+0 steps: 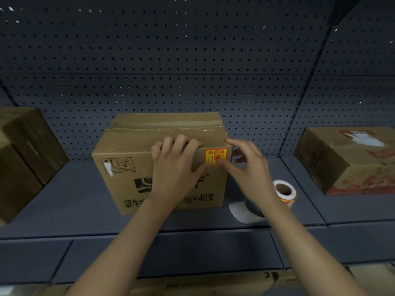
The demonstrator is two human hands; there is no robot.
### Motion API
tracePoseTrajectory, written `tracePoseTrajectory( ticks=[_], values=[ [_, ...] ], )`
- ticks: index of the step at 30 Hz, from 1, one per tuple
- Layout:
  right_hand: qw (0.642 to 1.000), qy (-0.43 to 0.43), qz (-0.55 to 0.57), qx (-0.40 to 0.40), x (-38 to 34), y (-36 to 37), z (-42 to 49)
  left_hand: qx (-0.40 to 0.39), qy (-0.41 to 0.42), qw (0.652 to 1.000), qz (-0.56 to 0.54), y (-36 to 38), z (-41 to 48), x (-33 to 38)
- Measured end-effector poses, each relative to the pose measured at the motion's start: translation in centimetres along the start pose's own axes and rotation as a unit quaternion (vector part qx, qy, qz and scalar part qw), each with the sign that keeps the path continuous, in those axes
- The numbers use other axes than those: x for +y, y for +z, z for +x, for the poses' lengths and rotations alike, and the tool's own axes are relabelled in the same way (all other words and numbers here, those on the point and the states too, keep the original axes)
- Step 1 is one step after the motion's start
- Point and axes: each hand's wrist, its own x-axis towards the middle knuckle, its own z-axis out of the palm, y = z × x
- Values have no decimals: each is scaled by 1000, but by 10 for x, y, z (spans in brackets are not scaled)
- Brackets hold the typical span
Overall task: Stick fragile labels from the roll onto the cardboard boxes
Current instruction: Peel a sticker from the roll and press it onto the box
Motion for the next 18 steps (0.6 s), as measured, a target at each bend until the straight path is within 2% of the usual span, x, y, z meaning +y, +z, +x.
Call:
tracePoseTrajectory(
  ticks=[12,18],
  values=[
    [1000,-2,-13,7,1,4,-3,-11,8,1000,8,0,-1,-2],
    [1000,16,5,-17,-4,3,-7,-33,29,999,-13,-10,-3,-7]
  ],
)
